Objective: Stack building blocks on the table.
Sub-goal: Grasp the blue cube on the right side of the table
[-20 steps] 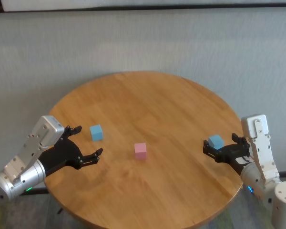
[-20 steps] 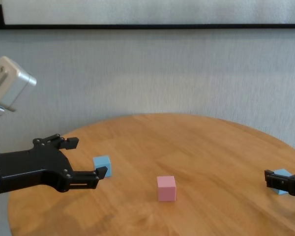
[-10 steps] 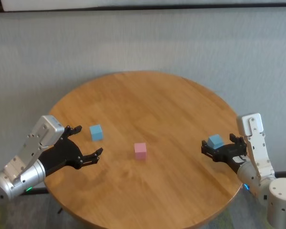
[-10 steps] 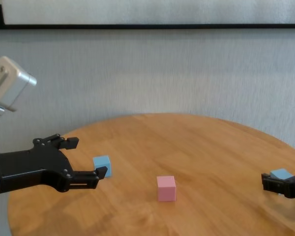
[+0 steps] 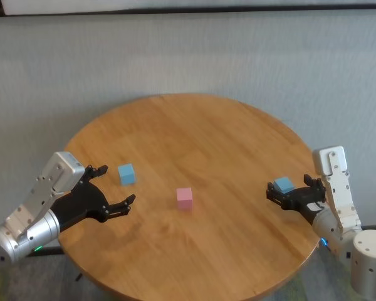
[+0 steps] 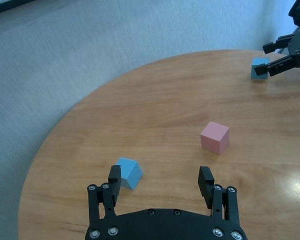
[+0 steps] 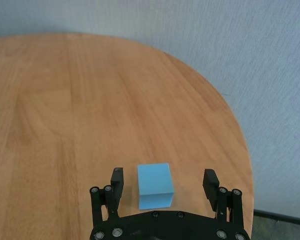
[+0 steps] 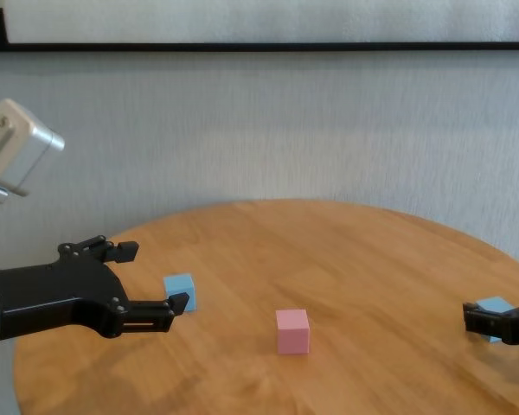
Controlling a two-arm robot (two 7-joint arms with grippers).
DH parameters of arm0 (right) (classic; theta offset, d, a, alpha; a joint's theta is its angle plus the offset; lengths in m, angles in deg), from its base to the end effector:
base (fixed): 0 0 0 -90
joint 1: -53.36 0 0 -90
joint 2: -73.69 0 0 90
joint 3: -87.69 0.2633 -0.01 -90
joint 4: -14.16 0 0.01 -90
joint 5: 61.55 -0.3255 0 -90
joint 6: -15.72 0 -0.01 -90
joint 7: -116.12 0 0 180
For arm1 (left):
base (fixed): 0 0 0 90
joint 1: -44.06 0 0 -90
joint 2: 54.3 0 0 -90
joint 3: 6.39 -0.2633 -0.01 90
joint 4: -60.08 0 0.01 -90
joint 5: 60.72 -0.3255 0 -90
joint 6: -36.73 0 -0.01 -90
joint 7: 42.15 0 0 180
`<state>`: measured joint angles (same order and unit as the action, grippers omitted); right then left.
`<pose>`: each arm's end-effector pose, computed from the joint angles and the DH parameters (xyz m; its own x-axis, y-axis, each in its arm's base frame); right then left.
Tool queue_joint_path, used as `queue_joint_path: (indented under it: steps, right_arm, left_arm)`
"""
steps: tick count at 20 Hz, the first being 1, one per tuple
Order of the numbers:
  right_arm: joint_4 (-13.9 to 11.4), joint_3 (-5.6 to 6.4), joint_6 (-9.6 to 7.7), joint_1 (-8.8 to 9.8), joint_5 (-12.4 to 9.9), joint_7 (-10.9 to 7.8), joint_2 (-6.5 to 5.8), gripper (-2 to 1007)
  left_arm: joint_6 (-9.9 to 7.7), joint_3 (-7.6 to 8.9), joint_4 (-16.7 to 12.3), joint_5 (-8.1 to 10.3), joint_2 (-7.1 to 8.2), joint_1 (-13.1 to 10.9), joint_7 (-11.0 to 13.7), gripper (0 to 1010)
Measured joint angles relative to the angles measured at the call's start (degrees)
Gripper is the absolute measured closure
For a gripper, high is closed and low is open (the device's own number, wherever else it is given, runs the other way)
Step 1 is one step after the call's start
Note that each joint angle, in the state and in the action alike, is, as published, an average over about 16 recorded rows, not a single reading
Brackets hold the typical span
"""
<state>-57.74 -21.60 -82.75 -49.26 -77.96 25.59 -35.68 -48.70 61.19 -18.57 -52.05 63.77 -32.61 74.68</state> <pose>0.3852 -0.0238 -0.3162 0.2246 -0.9690 0.1033 0.9254 0.1789 -0.3342 0.3860 0.0459 -0.2775 0.6748 0.6694 0.3106 -0.7363 0.6393 0.2218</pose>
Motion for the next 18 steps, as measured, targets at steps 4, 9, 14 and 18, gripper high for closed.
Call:
queue_joint_path:
  steps: [4, 9, 14, 18]
  right_arm:
    - [0.8, 0.29, -0.05, -0.42, 0.4, -0.30, 0.47, 0]
    - [1.7, 0.47, -0.05, -0.80, 1.0, -0.66, 0.92, 0]
    - [2.1, 0.64, -0.06, -0.95, 1.7, -0.75, 1.29, 16]
    - [2.3, 0.85, -0.18, -0.92, 2.2, -0.77, 1.54, 67]
  left_arm:
    - [0.00, 0.00, 0.0, 0.00, 0.00, 0.0, 0.0, 9]
    - [0.00, 0.00, 0.0, 0.00, 0.00, 0.0, 0.0, 9]
    - [0.00, 0.00, 0.0, 0.00, 0.00, 0.0, 0.0, 9]
    - [0.00, 0.00, 0.0, 0.00, 0.00, 0.0, 0.0, 9]
